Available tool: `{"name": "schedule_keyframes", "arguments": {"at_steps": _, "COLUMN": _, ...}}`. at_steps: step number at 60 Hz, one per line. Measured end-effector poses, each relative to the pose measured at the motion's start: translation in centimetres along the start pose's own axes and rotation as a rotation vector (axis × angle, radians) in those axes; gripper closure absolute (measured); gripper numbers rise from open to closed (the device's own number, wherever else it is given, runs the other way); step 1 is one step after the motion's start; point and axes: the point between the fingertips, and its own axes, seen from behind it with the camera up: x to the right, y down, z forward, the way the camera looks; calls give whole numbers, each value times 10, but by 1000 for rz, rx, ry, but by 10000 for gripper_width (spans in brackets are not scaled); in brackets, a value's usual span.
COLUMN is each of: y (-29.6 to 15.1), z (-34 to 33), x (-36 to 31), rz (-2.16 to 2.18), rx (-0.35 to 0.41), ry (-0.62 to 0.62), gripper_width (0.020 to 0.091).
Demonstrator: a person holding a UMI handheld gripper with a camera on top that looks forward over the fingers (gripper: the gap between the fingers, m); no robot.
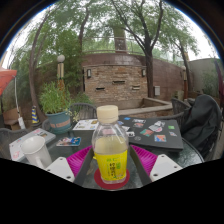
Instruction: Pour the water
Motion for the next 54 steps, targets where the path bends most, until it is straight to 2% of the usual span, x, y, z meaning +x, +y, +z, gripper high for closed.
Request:
{"name": "schedule_keyframes", "arguments": {"at_steps": 1, "y": 1, "z": -3, "x": -2, "rz": 12, "rx": -6, "ry": -4, "gripper_width": 247}}
{"name": "schedule_keyframes", "arguments": {"at_steps": 2, "y": 1, "z": -8, "x": -2, "rz": 24, "rx": -8, "ry": -5, "gripper_width": 244}}
{"name": "schedule_keyframes", "arguments": {"at_steps": 4, "y": 4, "z": -17, "x": -2, "rz": 44, "rx": -8, "ry": -10, "gripper_width": 263}}
{"name": "schedule_keyframes", "arguments": {"at_steps": 12, "y": 5, "z": -78, "x": -8, "rz": 98, "rx": -14, "ry": -17, "gripper_width": 263}}
{"name": "schedule_keyframes", "arguments": {"at_steps": 20, "y": 2, "z": -173, "x": -25, "rz": 112, "rx": -15, "ry": -45, "gripper_width": 263}}
{"name": "schedule_keyframes", "arguments": {"at_steps": 27, "y": -3, "z": -264, "x": -38, "rz": 83, "rx": 15, "ry": -48, "gripper_width": 264}}
{"name": "schedule_keyframes", "arguments": {"at_steps": 39, "y": 15, "z": -393, "x": -48, "rz": 26, "rx": 38, "ry": -27, "gripper_width": 263}}
{"name": "schedule_keyframes", "arguments": {"at_steps": 54, "y": 51, "z": -466, "x": -48, "rz": -7, "rx": 20, "ry": 14, "gripper_width": 263}}
